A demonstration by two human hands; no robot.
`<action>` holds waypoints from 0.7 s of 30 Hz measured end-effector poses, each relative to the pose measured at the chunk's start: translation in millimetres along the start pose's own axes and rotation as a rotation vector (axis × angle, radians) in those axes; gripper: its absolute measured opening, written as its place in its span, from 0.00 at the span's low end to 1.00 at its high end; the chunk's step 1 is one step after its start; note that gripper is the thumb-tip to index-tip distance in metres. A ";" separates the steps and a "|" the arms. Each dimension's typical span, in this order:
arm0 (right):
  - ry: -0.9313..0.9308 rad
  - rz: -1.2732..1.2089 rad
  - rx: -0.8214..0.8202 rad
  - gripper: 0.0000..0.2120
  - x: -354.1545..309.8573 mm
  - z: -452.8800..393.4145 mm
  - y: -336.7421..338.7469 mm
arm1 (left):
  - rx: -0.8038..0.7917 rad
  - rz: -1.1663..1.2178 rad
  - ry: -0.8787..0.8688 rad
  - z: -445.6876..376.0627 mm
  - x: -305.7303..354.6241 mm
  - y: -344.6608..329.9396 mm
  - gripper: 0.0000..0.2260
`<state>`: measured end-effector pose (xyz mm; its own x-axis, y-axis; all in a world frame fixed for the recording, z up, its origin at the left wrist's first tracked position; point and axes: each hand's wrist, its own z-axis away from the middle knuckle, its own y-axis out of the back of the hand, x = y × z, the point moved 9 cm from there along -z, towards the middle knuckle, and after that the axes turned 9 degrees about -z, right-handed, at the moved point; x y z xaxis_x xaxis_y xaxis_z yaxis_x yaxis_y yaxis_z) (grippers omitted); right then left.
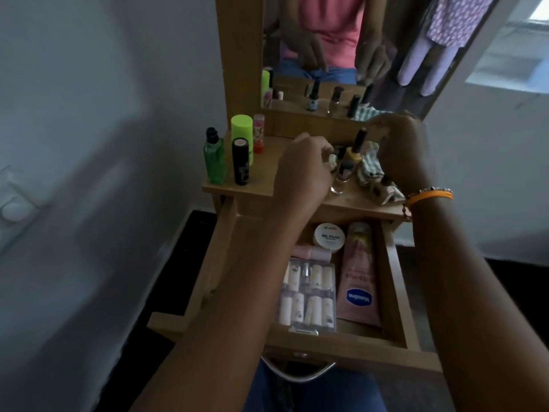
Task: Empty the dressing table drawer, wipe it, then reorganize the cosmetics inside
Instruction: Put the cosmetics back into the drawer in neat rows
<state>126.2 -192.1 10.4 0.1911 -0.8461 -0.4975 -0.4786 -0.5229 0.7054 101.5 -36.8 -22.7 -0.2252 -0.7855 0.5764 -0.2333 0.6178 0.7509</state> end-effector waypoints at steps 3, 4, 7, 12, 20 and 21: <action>0.041 0.098 -0.192 0.21 -1.1 -15.5 -17.3 | 0.093 -0.243 -0.071 -6.4 21.3 -1.1 0.10; 0.030 0.109 -0.252 0.20 0.7 -18.0 -23.9 | 0.120 -0.299 -0.083 -8.5 26.6 -0.8 0.09; -0.003 0.137 -0.351 0.15 8.4 -23.0 -41.0 | 0.078 -0.382 -0.093 -15.5 37.7 -9.8 0.09; -0.005 0.147 -0.343 0.10 13.9 -27.0 -45.7 | -0.002 -0.440 -0.106 -19.4 47.2 -25.6 0.04; 0.028 0.059 -0.245 0.07 4.4 -13.3 -13.7 | -0.066 -0.391 -0.121 -15.9 39.3 -29.2 0.04; 0.024 0.047 -0.235 0.07 2.4 -9.4 -8.0 | -0.064 -0.382 -0.130 -13.3 37.8 -26.1 0.05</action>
<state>138.5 -190.9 8.3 0.1950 -0.8709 -0.4511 -0.2750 -0.4900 0.8272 111.6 -83.0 -16.2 -0.2523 -0.9446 0.2100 -0.2651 0.2762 0.9238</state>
